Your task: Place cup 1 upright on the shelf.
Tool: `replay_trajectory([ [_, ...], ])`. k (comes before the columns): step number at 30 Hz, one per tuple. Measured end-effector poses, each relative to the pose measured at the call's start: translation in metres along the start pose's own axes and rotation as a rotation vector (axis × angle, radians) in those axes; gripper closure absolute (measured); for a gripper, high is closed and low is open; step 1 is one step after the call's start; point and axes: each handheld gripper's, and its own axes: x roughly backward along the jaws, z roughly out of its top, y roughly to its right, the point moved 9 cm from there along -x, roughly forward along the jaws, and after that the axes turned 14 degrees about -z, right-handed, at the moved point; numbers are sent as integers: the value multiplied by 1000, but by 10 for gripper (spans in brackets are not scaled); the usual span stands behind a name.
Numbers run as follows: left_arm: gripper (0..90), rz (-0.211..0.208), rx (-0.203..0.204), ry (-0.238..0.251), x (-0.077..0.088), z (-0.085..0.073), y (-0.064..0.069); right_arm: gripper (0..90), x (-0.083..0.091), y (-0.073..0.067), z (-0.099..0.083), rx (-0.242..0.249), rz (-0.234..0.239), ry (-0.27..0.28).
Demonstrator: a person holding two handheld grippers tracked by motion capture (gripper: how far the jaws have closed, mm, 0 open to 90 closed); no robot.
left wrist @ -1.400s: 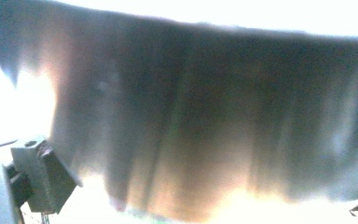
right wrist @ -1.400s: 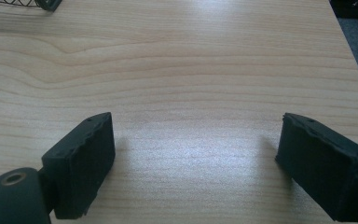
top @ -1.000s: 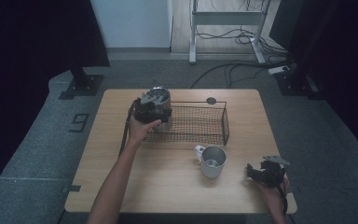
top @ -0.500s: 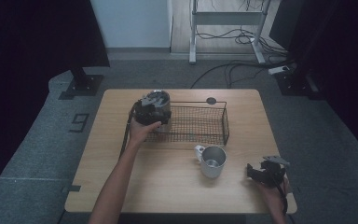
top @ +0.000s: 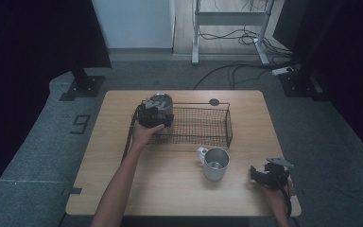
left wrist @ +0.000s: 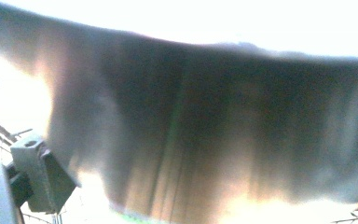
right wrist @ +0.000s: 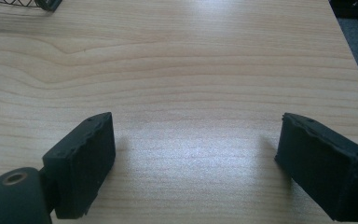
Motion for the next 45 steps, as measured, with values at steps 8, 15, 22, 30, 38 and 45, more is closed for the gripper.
replay_trajectory([
  [8,39,20,6,-18,-8,-7,-3,111,0,0,0,0,0,0],
  [15,38,26,5,-41,-12,-14,-5,112,0,0,0,0,0,0],
  [22,37,21,-2,-37,-13,-17,-3,112,0,0,0,1,0,0],
  [30,35,11,-4,-18,-8,-24,-1,113,0,0,0,0,0,1],
  [38,36,13,-5,-25,-8,-24,-1,114,0,0,0,0,0,1],
  [45,17,9,11,-18,-8,-24,0,114,0,0,0,0,0,1],
])
